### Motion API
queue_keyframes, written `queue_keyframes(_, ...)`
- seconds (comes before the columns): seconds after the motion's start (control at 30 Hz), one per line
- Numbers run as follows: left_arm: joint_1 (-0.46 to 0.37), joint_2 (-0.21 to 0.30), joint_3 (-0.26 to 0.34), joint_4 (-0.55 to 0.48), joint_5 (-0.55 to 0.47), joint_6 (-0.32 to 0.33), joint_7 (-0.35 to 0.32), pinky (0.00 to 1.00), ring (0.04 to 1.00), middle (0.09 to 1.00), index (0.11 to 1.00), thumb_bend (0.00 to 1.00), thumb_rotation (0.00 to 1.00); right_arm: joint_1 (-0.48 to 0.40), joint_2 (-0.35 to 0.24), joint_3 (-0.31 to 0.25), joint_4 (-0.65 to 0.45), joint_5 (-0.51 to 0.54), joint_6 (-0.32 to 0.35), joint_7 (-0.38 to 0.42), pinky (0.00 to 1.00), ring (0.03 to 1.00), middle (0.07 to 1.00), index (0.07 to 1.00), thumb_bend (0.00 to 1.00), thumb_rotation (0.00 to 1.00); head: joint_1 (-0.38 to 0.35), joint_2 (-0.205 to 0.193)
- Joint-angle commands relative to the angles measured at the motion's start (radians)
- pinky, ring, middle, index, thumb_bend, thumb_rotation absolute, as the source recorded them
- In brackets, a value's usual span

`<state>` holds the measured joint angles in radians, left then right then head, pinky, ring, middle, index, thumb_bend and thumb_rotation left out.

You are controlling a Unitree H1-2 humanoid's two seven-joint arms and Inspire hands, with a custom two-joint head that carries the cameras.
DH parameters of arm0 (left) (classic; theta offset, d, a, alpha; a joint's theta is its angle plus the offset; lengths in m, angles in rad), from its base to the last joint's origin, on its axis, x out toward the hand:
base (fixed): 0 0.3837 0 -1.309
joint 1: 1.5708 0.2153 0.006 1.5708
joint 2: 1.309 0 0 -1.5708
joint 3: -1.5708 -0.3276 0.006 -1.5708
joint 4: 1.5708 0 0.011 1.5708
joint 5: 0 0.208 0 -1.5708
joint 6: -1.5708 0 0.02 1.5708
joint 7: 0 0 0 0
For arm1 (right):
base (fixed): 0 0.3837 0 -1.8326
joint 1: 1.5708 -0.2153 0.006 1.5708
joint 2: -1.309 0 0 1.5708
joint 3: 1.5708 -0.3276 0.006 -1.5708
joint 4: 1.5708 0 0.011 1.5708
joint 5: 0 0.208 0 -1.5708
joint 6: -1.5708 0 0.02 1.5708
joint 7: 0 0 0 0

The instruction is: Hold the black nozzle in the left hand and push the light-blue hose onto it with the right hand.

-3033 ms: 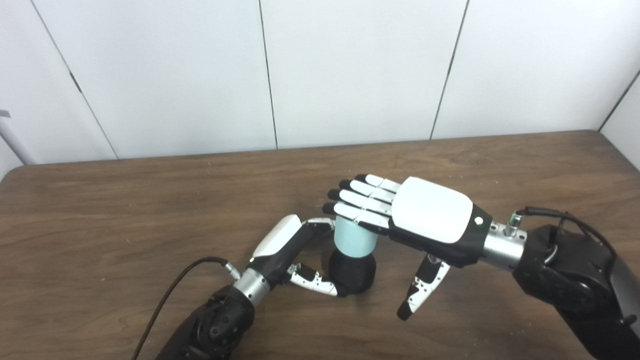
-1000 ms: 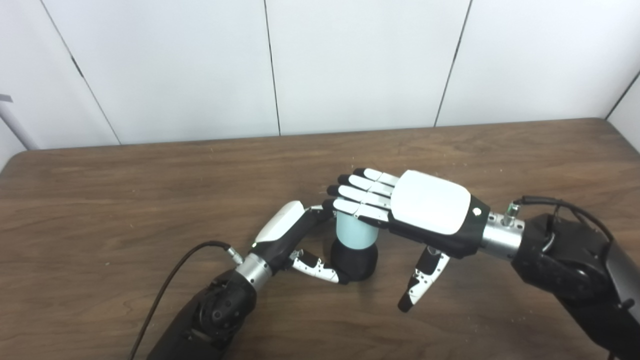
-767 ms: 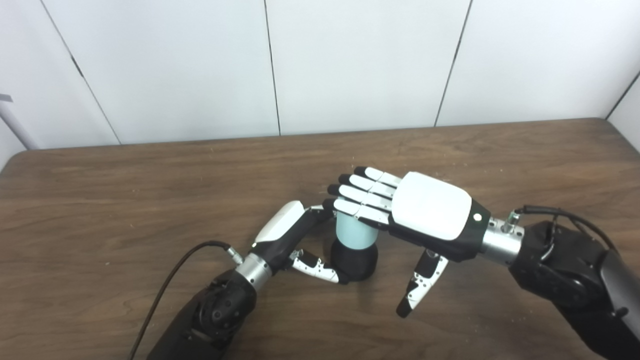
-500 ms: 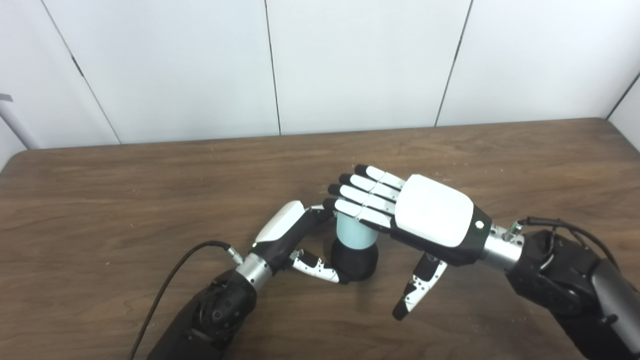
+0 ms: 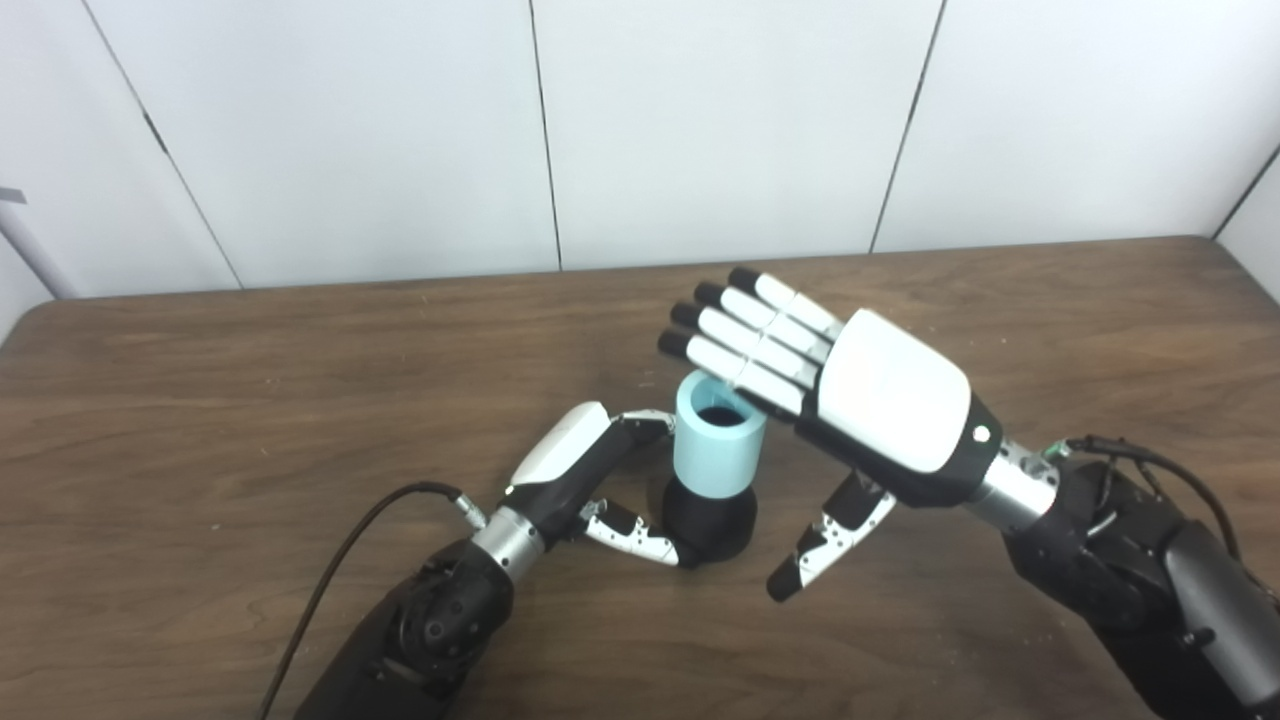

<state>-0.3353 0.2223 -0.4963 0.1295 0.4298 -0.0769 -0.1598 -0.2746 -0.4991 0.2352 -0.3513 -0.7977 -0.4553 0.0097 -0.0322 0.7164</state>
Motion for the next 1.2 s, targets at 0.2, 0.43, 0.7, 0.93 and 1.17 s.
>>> queue_keyframes(0.2, 0.063, 0.019, -0.038, 0.038, 0.031, 0.086, -0.099, 0.83, 0.818, 0.756, 0.482, 0.52, 0.07, -0.012, 0.071, -0.079, 0.020, 0.100, -0.005, -0.091, 1.00, 1.000, 1.000, 1.000, 1.00, 0.74, 0.003, 0.003)
queue_keyframes(0.43, 0.065, 0.026, -0.034, 0.008, 0.028, 0.109, -0.108, 0.83, 0.825, 0.756, 0.482, 0.52, 0.07, 0.075, 0.141, -0.114, 0.009, 0.327, 0.094, -0.006, 1.00, 1.000, 1.000, 1.000, 1.00, 0.74, 0.006, 0.003)
queue_keyframes(0.7, 0.074, 0.030, -0.020, -0.046, 0.004, 0.136, -0.122, 0.81, 0.828, 0.767, 0.496, 0.52, 0.08, 0.140, 0.205, -0.163, 0.045, 0.452, 0.153, 0.012, 1.00, 1.000, 1.000, 1.000, 1.00, 0.75, 0.007, 0.001)
queue_keyframes(0.93, 0.105, 0.032, 0.018, -0.057, 0.019, 0.053, -0.050, 0.94, 0.951, 0.948, 0.942, 0.98, 0.38, 0.186, 0.262, -0.191, 0.048, 0.447, 0.172, -0.001, 1.00, 1.000, 1.000, 1.000, 1.00, 0.79, 0.016, 0.001)
queue_keyframes(1.17, 0.154, -0.003, 0.083, -0.013, 0.079, -0.117, 0.125, 1.00, 1.000, 1.000, 1.000, 1.00, 0.46, 0.209, 0.312, -0.204, 0.065, 0.445, 0.170, -0.019, 1.00, 1.000, 1.000, 1.000, 1.00, 0.83, 0.025, -0.005)
